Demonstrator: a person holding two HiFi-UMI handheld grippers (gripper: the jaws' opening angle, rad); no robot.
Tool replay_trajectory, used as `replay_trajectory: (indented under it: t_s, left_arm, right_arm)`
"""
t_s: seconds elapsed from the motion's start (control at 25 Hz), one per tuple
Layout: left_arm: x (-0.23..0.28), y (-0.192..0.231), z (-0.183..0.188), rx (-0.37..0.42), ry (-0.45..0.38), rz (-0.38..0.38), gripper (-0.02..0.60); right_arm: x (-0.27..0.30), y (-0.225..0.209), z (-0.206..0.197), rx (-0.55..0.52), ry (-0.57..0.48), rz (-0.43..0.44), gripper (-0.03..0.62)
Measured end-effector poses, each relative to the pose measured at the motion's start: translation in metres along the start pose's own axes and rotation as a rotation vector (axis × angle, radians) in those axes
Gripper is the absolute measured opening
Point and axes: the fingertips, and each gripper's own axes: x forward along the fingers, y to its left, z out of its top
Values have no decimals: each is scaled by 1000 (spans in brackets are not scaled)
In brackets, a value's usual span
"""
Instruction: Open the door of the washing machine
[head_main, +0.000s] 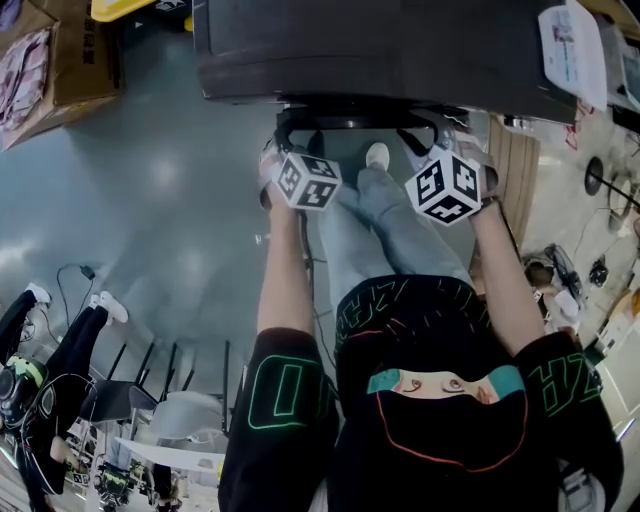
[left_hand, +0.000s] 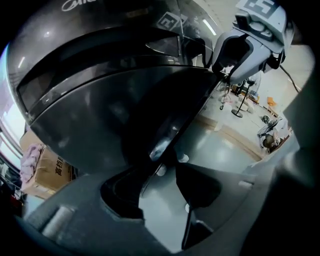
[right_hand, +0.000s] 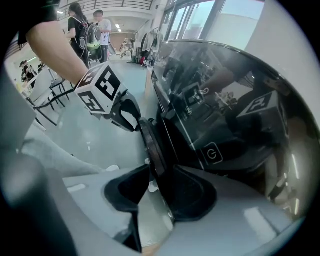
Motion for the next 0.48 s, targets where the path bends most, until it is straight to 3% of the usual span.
replay_trajectory:
  t_s: [0.28, 0.48]
  left_arm:
    - [-15, -21, -21, -67, 6, 14, 210]
    - [-24, -41, -34, -130, 18, 25, 210]
  right_arm:
    - [-2, 20, -4, -9, 6, 106, 161]
    - [-7, 32, -12, -52, -3, 133, 164]
